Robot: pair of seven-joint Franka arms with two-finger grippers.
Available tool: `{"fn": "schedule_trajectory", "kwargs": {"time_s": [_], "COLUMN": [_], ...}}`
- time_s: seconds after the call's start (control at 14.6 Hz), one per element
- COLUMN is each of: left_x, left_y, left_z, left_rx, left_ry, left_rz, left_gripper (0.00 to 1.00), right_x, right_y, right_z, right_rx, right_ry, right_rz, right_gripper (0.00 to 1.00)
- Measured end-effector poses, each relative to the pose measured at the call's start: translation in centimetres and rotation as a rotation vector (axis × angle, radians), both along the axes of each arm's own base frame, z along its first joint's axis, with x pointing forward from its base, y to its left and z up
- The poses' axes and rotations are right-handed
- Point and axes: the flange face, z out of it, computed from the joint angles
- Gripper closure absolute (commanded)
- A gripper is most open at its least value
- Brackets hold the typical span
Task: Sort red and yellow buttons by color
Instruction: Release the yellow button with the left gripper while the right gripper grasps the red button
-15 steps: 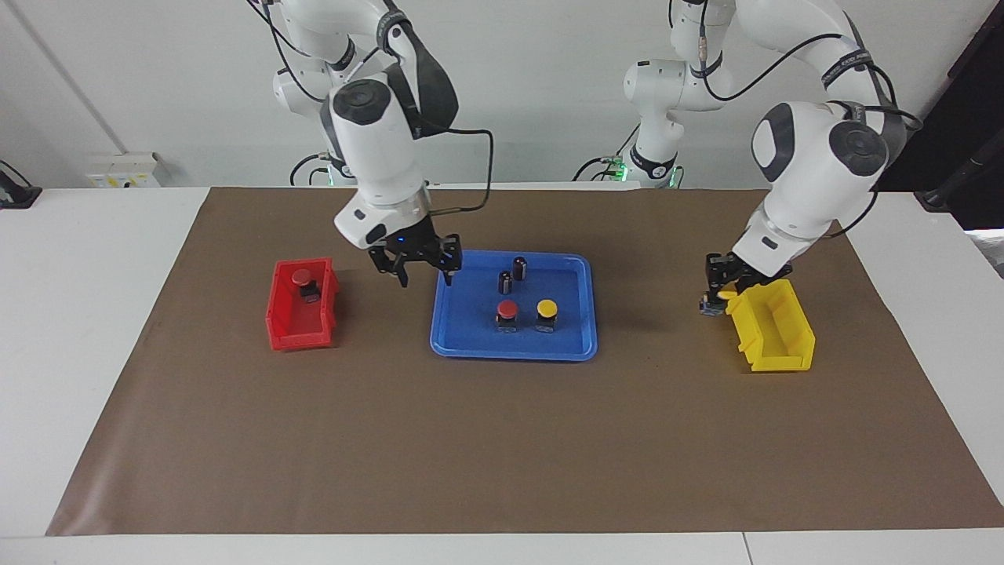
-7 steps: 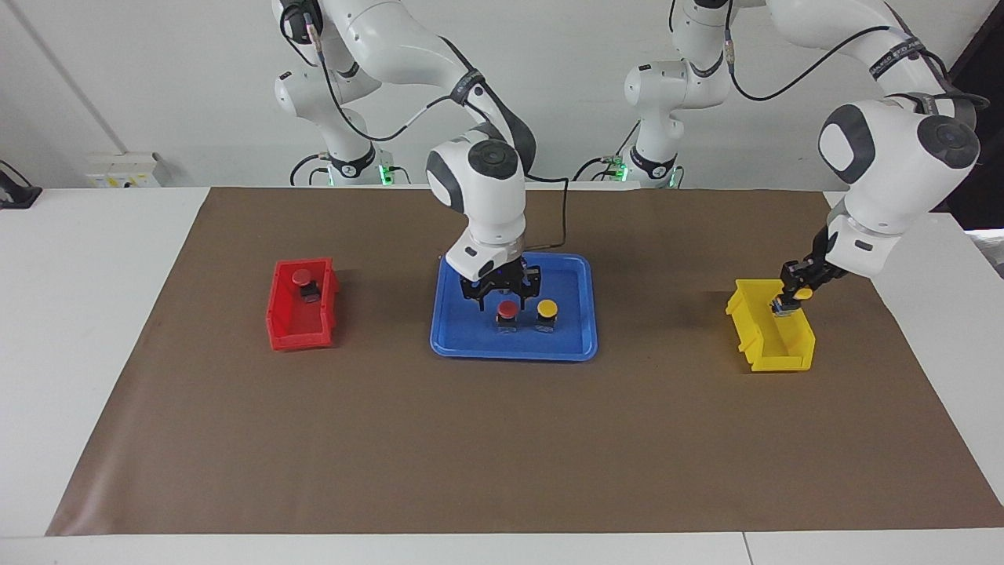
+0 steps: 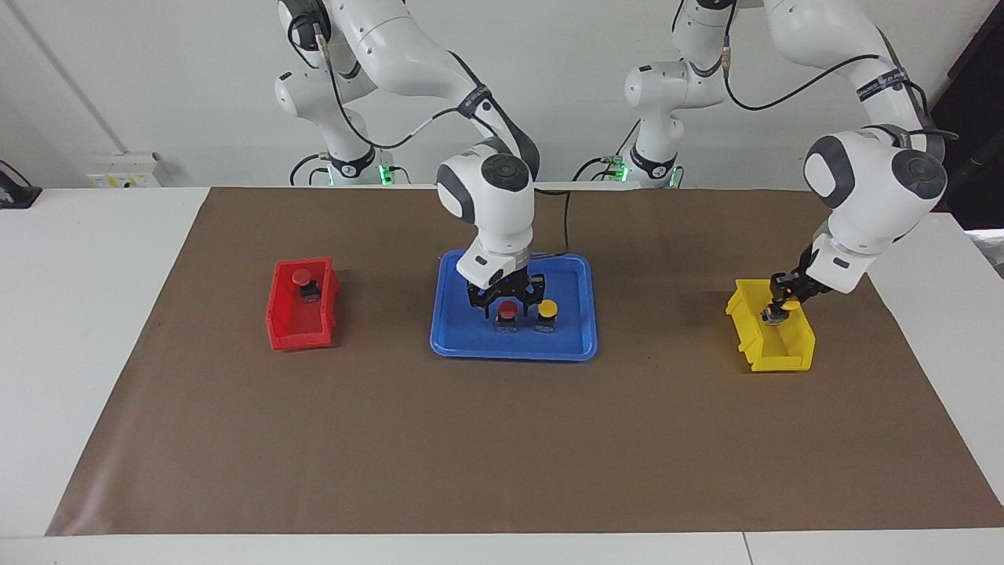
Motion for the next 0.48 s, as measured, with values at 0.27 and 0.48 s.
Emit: {"fn": "schedule_trajectory", "kwargs": {"time_s": [0.27, 0.48], "left_x": [-1.3, -2.3], "left_y": [0.2, 0.3], "left_z": [-2.0, -3.9], "left_rx": [-0.003, -0.005], "left_ry": [0.019, 0.025], "left_rz": [-0.002, -0.002], "left_gripper": [0.99, 0.94], "right_x": [-0.2, -0.2], "right_y": [0.1, 0.0], "right_z": [-0.2, -0.3], "right_rx": [-0.002, -0.003], "right_ry": [0.003, 0.003], "right_rz": [0.003, 0.002], "right_gripper": [0.58, 0.81]}}
